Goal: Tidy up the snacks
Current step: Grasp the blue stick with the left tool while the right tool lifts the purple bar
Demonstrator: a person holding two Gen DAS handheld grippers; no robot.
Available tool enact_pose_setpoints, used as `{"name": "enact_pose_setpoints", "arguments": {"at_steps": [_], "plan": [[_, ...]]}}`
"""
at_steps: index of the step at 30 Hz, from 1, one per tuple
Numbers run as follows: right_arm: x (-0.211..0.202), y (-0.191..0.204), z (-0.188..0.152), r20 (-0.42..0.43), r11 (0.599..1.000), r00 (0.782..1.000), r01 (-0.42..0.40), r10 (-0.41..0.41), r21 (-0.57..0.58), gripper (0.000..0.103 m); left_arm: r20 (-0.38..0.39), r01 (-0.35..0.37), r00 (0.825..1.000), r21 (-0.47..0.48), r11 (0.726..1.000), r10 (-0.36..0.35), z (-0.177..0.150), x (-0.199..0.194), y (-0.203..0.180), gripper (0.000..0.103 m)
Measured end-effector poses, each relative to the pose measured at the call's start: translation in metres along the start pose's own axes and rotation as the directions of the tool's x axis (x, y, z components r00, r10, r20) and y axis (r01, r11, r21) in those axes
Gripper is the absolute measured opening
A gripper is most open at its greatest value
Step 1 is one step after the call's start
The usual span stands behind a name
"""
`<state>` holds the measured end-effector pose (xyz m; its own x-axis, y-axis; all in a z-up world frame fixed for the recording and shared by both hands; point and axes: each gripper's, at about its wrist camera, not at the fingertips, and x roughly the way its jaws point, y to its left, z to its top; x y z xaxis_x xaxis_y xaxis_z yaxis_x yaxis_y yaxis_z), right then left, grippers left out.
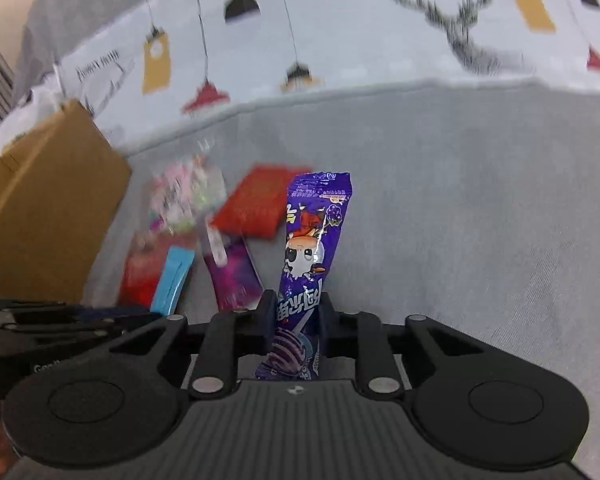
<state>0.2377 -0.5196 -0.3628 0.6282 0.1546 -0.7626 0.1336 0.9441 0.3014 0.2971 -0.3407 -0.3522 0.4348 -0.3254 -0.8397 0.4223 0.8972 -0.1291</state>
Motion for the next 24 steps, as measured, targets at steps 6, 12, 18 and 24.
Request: {"name": "enact_pose_setpoints", "arguments": {"at_steps": [6, 12, 18, 24], "plan": [[0.008, 0.004, -0.001, 0.022, 0.999, 1.0, 0.01, -0.01, -0.031, 0.027, 0.04, -0.026, 0.999, 0.073, 0.997, 0.023, -0.002, 0.007, -0.018, 0.022], [0.005, -0.001, 0.005, 0.061, 1.0, 0.998, 0.002, -0.003, 0.011, 0.017, 0.103, -0.023, 0.995, 0.114, 0.993, 0.011, -0.003, -0.008, -0.023, 0.015], [-0.018, -0.003, 0.014, 0.148, 0.997, 0.989, -0.026, 0.016, 0.067, 0.017, 0.204, 0.006, 0.979, 0.129, 0.992, -0.032, 0.002, -0.056, -0.028, 0.015], [-0.047, 0.018, 0.001, 0.197, 0.992, 0.98, -0.027, 0.002, 0.125, 0.017, 0.267, 0.019, 0.963, 0.032, 0.999, -0.027, -0.002, -0.11, 0.002, 0.015]]}}
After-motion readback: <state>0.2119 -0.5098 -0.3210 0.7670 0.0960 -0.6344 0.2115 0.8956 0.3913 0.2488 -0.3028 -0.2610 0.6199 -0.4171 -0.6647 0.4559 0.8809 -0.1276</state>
